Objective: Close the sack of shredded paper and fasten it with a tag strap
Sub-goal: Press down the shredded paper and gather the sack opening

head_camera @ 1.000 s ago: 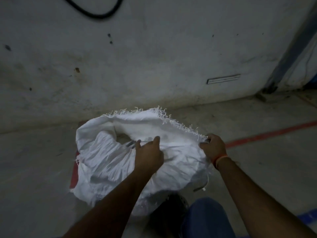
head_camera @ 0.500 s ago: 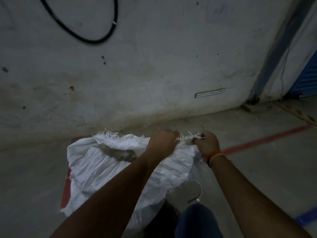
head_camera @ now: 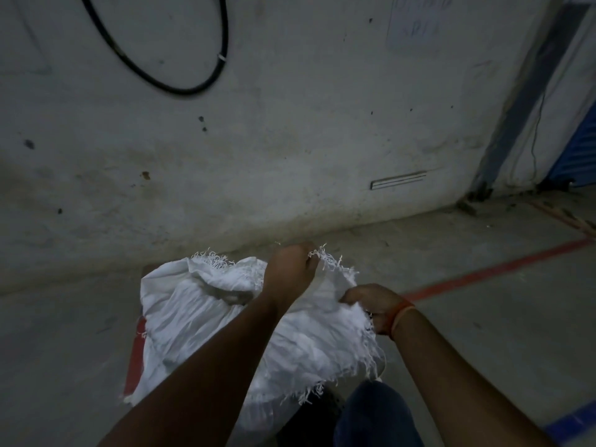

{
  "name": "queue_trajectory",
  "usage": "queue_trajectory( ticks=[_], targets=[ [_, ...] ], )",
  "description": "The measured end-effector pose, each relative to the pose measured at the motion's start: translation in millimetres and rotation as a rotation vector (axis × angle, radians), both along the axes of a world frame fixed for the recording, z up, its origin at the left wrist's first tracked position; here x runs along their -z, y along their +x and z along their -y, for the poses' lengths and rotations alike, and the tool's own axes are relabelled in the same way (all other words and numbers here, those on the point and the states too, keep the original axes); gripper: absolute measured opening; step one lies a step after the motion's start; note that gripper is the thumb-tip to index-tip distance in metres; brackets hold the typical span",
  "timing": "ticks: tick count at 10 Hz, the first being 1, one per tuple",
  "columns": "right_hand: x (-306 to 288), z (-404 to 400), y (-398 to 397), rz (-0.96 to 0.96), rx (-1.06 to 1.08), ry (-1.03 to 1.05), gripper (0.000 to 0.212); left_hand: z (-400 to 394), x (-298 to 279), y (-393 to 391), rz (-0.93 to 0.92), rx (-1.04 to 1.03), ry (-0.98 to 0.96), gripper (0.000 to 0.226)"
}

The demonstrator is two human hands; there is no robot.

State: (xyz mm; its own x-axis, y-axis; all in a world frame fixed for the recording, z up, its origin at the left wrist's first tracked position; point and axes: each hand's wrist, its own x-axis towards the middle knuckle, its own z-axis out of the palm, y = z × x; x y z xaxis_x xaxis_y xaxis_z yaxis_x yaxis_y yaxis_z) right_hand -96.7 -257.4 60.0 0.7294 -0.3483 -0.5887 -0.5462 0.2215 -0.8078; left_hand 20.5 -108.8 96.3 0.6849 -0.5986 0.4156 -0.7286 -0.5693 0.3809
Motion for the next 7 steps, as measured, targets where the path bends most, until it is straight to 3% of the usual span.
queue_trajectory(
  ticks=[1,2,3,4,5,6,7],
  targets=[
    [-14,1,4,0.036,0.126,-0.013,0.013,-7,1,-1,-0.036,0.05,-0.024,0.014],
    [-25,1,8,0.149,0.224,0.17,0.025,-16,4,-8,-0.097,0.187,-0.065,0.025],
    [-48,-11,8,0.194,0.3,0.119,0.044,-24,6,-11,-0.084,0.249,-0.07,0.031],
    [-60,-11,12,0.321,0.341,0.251,0.037,-32,1,-12,-0.072,0.233,-0.066,0.032],
    [-69,-24,20,0.485,0.337,0.392,0.057,-37,-5,-16,-0.104,0.189,-0.085,0.019],
    [-83,-35,30,0.604,0.388,0.471,0.05,-37,-7,-34,-0.069,0.078,0.027,0.08],
    [-87,-39,36,0.658,0.446,0.487,0.053,-30,-2,-54,0.028,-0.077,0.073,0.099]
  ],
)
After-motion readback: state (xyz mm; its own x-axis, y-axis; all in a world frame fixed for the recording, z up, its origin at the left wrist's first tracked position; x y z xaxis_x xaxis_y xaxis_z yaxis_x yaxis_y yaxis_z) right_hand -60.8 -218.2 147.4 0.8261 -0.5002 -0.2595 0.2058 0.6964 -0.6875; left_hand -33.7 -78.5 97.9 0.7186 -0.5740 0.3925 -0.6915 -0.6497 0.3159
